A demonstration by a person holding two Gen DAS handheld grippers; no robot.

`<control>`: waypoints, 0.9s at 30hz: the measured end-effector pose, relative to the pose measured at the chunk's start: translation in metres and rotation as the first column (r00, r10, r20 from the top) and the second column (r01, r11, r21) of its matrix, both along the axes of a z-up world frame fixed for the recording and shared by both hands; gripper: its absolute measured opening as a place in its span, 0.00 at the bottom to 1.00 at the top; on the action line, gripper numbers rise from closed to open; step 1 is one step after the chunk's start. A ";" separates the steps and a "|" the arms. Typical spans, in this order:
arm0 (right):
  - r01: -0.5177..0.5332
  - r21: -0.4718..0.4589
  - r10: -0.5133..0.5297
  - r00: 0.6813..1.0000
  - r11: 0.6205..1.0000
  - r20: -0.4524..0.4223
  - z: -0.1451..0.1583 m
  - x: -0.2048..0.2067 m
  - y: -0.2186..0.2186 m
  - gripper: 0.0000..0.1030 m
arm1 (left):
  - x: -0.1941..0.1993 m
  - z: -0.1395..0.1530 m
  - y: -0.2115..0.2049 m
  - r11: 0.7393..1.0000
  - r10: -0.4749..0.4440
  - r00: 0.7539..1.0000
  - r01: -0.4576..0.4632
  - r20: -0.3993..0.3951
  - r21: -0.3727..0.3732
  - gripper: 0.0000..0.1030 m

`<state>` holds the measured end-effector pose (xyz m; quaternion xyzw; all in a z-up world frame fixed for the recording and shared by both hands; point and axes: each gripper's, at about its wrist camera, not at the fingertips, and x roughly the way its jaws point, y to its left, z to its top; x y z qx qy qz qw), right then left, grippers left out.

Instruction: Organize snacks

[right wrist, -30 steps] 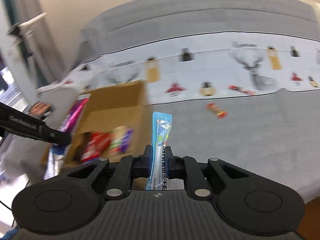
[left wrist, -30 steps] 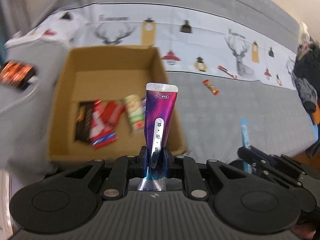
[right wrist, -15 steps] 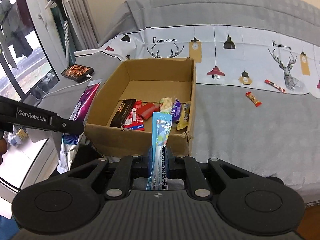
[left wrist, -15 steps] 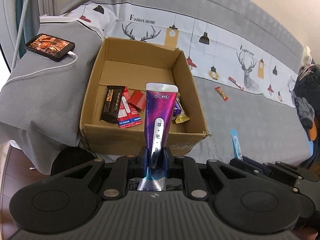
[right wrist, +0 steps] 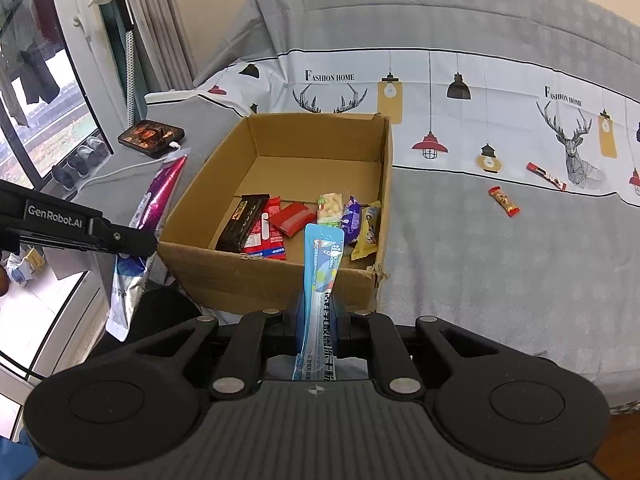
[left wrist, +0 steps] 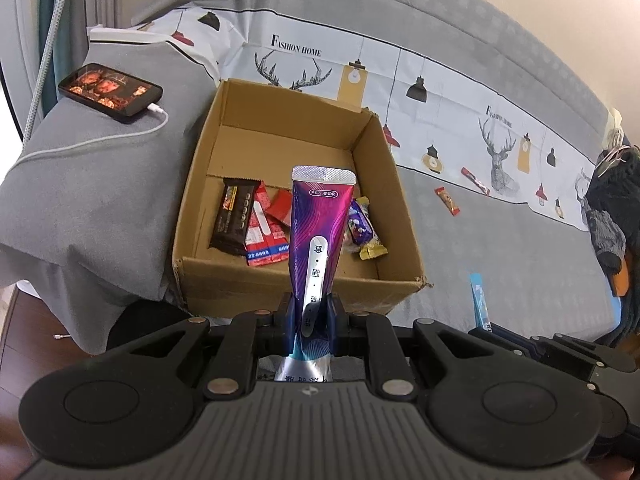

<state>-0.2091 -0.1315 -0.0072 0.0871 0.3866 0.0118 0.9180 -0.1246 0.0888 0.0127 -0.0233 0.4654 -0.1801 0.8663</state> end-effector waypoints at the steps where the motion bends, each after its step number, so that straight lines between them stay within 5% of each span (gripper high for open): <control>1: 0.000 0.000 0.000 1.000 1.000 -0.002 -0.001 0.001 -0.001 0.13 | 0.002 0.000 0.000 1.000 0.000 1.000 0.000 0.000 0.000 0.17; 27: -0.017 0.005 0.017 1.000 1.000 -0.010 -0.003 0.092 -0.013 0.13 | 0.090 -0.006 -0.013 0.999 0.033 0.999 -0.033 -0.031 -0.010 0.17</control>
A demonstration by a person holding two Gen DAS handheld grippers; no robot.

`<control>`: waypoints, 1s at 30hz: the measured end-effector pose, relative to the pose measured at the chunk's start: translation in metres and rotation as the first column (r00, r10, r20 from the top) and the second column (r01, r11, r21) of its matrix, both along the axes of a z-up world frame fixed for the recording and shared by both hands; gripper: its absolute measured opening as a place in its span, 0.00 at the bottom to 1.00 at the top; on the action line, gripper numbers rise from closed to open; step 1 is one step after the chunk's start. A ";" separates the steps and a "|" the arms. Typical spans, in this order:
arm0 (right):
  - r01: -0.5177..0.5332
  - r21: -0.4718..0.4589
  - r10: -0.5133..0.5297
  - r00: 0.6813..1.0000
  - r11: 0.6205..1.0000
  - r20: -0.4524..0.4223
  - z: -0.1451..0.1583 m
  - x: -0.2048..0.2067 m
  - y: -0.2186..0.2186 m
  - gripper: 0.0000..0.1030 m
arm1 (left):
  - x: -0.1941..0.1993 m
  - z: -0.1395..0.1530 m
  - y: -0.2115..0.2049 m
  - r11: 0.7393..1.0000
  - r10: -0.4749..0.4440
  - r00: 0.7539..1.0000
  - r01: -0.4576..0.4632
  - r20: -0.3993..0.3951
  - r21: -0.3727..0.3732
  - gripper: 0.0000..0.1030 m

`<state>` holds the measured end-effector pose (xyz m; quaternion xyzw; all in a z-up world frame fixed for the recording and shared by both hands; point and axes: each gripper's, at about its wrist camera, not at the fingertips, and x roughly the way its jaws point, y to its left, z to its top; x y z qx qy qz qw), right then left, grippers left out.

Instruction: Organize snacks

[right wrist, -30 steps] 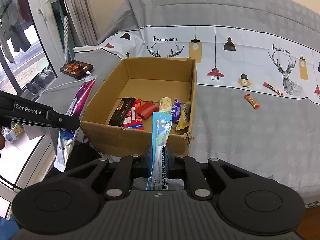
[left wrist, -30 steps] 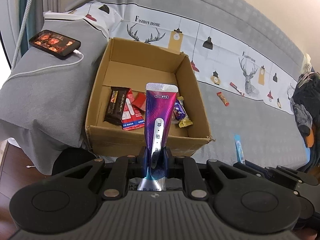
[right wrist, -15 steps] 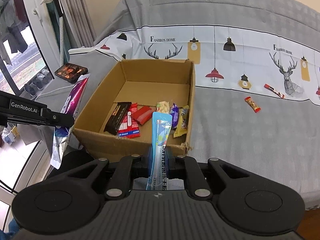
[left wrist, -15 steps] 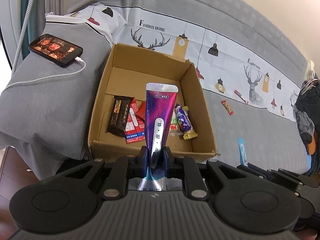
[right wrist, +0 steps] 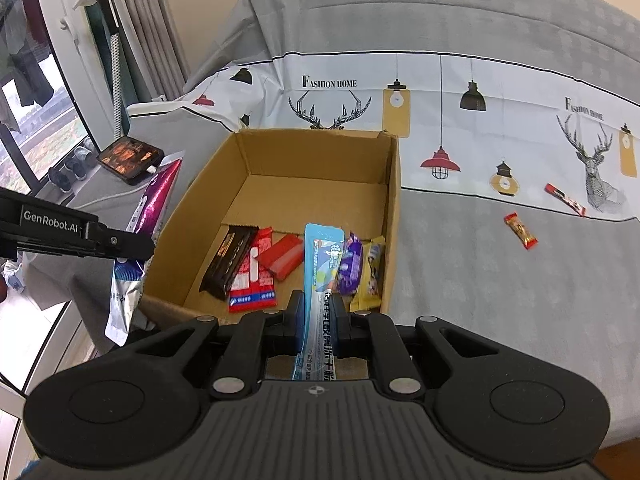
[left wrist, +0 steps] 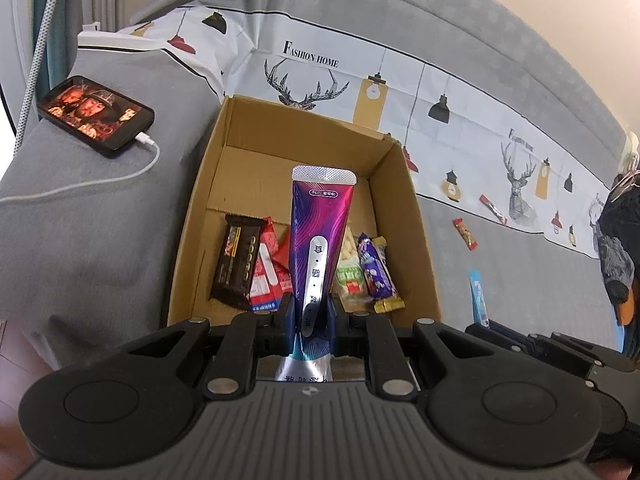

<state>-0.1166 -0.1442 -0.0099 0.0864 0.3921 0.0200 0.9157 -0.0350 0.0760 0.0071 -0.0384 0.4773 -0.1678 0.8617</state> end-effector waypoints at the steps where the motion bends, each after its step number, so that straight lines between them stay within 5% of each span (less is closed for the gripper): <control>1: 0.001 0.004 -0.001 1.000 1.000 -0.002 -0.001 0.007 -0.001 0.13 | 0.005 -0.002 -0.002 1.000 0.001 1.000 -0.001 -0.005 0.003 0.17; 19: -0.022 0.022 0.024 0.996 1.000 -0.081 -0.048 0.114 -0.005 0.13 | 0.101 -0.055 -0.030 0.998 0.009 0.997 -0.004 -0.076 0.065 0.17; 26: 0.014 0.025 -0.010 0.993 1.000 -0.121 -0.074 0.138 -0.010 0.19 | 0.118 -0.085 -0.043 0.981 0.002 0.999 0.004 -0.034 0.193 0.19; 27: 0.033 0.034 -0.028 0.991 0.999 -0.128 -0.077 0.140 -0.013 0.22 | 0.118 -0.088 -0.044 0.976 0.004 1.000 0.002 -0.024 0.216 0.28; 29: 0.065 0.030 -0.060 0.989 0.997 -0.133 -0.077 0.142 -0.015 0.47 | 0.115 -0.090 -0.045 0.968 -0.001 1.000 0.000 0.003 0.250 0.69; 30: 0.079 0.021 -0.076 0.990 0.997 -0.121 -0.075 0.139 -0.016 0.63 | 0.112 -0.088 -0.044 0.965 0.006 1.000 -0.012 0.025 0.262 0.99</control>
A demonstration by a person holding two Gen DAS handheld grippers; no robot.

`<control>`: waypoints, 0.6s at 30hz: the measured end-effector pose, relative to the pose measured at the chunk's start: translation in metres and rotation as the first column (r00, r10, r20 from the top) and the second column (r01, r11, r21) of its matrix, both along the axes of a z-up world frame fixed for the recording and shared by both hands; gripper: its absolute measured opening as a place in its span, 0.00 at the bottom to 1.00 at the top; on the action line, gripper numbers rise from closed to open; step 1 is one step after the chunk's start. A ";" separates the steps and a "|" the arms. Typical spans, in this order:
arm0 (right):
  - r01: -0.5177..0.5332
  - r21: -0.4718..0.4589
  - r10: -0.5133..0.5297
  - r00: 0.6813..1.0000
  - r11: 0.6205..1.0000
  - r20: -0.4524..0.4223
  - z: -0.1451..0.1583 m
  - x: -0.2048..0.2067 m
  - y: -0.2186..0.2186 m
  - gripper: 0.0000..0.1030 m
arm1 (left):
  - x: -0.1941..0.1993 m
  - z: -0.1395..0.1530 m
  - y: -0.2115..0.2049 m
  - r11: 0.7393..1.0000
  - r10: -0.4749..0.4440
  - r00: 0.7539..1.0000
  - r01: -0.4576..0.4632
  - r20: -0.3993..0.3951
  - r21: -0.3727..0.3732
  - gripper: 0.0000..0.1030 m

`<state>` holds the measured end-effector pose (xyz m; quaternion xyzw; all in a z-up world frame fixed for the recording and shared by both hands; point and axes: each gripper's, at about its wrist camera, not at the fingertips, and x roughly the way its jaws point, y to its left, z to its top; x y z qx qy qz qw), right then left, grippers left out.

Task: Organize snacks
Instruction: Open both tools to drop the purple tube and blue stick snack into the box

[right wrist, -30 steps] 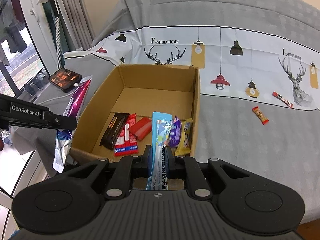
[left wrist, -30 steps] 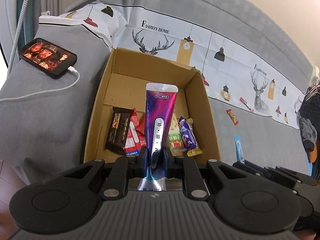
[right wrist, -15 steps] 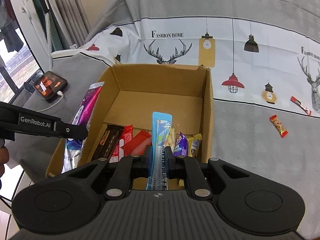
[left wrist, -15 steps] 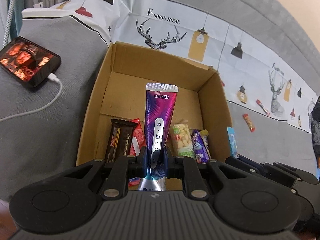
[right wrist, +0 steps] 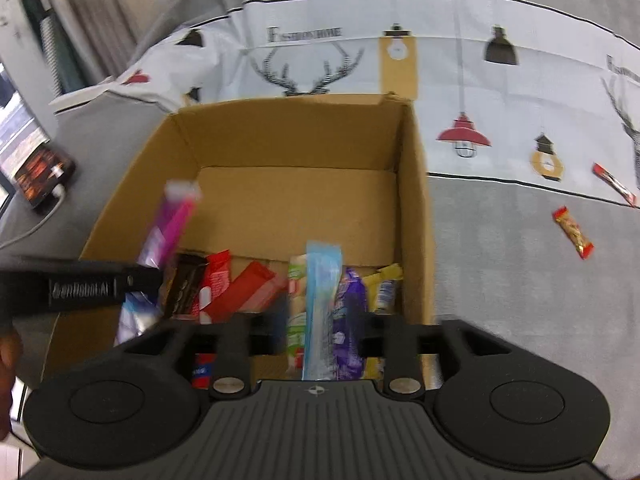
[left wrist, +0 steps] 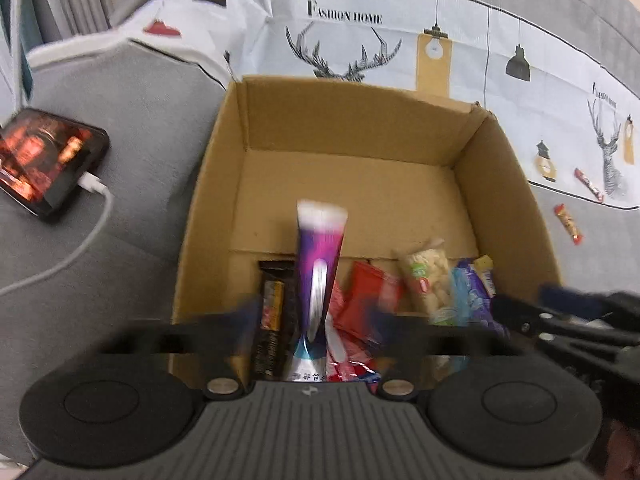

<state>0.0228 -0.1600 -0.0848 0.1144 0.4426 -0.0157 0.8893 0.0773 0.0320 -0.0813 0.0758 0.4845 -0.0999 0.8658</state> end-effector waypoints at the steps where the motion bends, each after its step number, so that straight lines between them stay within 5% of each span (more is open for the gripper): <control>1: 0.002 -0.005 -0.002 1.000 1.000 0.011 0.002 -0.002 0.000 0.73 | -0.004 0.003 0.001 1.000 0.009 0.999 -0.009 0.032 0.001 1.00; 7: -0.007 -0.063 0.011 0.998 0.998 0.068 0.027 -0.035 0.004 0.85 | -0.033 0.017 0.010 0.999 -0.012 0.998 0.009 0.069 0.041 1.00; 12: 0.020 -0.093 0.001 0.977 0.996 0.214 0.068 -0.080 0.011 0.95 | -0.065 0.030 0.028 0.999 0.047 0.997 -0.047 0.057 -0.001 1.00; 18: -0.040 -0.095 0.061 0.973 0.995 0.225 0.084 -0.124 0.034 0.96 | -0.109 0.050 0.042 0.993 0.110 0.992 -0.108 0.066 -0.038 1.00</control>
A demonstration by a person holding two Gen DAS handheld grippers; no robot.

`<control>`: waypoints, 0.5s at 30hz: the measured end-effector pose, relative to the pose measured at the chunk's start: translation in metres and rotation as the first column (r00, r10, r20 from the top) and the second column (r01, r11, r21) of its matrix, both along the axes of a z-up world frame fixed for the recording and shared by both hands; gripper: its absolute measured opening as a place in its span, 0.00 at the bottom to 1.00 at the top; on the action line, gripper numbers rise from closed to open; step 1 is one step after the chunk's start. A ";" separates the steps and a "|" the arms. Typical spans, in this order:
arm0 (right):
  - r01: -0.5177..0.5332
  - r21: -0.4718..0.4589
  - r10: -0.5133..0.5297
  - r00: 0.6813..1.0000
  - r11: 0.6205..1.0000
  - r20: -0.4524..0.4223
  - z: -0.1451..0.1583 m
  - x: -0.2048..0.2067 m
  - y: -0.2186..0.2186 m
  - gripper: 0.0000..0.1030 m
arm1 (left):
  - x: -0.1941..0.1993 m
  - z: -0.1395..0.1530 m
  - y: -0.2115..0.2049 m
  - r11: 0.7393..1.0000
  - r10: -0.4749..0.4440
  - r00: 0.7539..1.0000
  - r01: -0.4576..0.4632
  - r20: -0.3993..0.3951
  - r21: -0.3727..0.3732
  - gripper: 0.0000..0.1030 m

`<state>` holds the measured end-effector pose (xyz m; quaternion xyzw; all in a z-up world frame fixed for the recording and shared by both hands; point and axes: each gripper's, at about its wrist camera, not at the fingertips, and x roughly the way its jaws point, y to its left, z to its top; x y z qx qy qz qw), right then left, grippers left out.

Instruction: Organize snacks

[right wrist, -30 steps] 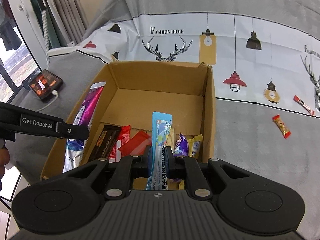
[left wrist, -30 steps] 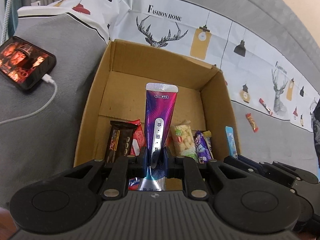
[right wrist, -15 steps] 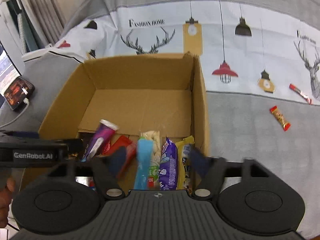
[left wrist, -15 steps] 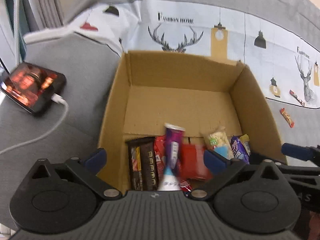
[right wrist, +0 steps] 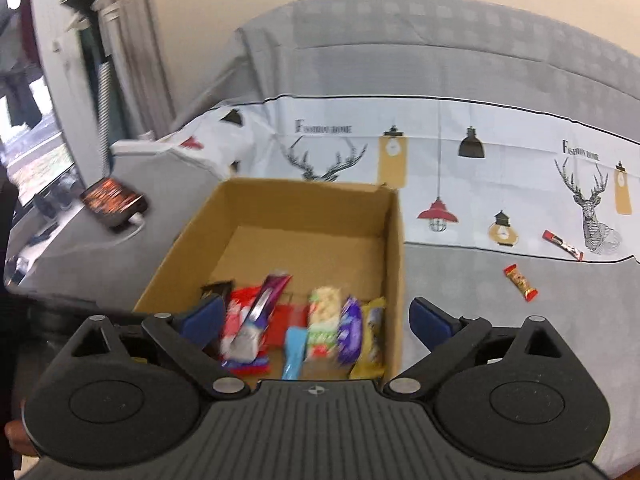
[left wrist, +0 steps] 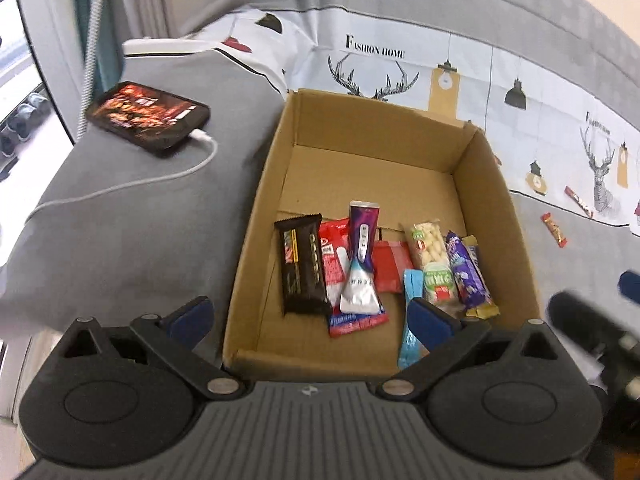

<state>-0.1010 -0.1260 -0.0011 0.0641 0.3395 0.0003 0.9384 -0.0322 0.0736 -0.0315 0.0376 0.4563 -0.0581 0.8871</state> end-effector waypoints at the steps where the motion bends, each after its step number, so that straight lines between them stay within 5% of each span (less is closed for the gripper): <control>1: -0.003 -0.003 0.003 1.000 1.000 0.000 0.001 -0.006 0.003 0.96 | -0.007 0.003 0.001 1.000 -0.002 1.000 0.002 0.006 0.002 1.00; 15: 0.015 -0.026 -0.015 1.000 1.000 0.024 0.014 -0.082 0.023 0.97 | -0.102 0.033 0.009 1.000 -0.001 0.991 -0.003 0.134 0.030 1.00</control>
